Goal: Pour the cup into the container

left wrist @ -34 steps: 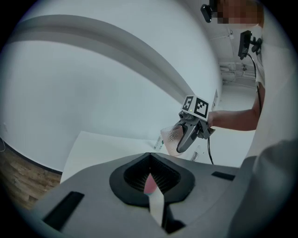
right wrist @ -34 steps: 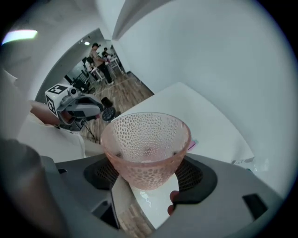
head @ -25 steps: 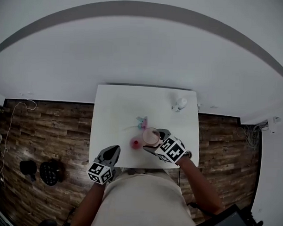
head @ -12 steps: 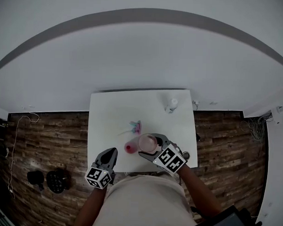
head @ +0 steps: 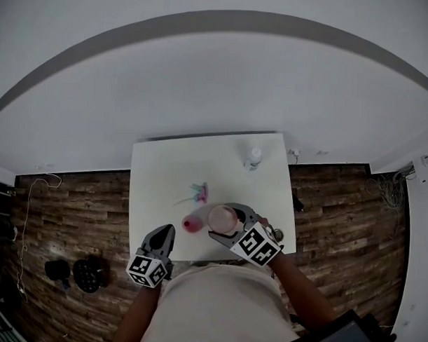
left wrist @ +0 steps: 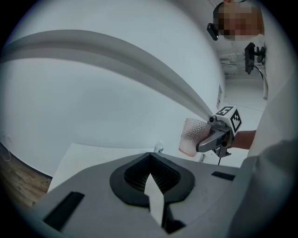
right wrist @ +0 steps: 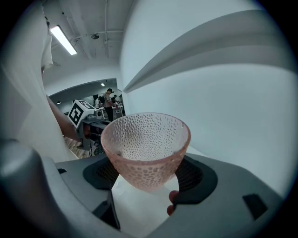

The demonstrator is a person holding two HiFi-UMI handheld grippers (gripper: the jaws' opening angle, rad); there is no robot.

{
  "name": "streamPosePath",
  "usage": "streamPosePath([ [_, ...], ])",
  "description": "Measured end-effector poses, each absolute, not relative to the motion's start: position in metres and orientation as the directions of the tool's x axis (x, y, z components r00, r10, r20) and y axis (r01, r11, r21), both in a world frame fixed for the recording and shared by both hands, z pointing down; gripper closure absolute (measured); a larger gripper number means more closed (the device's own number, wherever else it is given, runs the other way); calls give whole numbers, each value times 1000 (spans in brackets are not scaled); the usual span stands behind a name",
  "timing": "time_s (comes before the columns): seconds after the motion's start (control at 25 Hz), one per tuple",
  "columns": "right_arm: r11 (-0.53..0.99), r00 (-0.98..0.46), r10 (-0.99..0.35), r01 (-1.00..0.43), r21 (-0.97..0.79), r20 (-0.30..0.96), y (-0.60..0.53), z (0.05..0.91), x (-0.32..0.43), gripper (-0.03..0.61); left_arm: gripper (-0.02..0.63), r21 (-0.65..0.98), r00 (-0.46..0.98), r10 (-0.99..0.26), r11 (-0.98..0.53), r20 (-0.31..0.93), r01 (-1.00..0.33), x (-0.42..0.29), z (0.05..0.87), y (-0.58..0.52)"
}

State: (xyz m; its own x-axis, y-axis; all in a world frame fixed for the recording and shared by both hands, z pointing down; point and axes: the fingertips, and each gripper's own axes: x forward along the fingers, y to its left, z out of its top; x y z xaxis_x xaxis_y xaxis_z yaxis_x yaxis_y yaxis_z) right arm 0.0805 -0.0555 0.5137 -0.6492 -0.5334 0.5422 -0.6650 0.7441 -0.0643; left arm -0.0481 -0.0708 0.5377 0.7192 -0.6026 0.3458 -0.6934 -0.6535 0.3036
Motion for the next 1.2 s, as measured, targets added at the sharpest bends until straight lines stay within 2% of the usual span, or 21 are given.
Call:
streamPosePath([
  [0.36,768,-650,-528,-641,-20,546,-41,517,89,219,603,301,706,-634,-639,314,-708,-39,528,-55],
  [1.2,765,-631,-499,-643,-40,594,-19,558,147,219,603,302,666,-636,-595,388,-745,-1,561,-25],
])
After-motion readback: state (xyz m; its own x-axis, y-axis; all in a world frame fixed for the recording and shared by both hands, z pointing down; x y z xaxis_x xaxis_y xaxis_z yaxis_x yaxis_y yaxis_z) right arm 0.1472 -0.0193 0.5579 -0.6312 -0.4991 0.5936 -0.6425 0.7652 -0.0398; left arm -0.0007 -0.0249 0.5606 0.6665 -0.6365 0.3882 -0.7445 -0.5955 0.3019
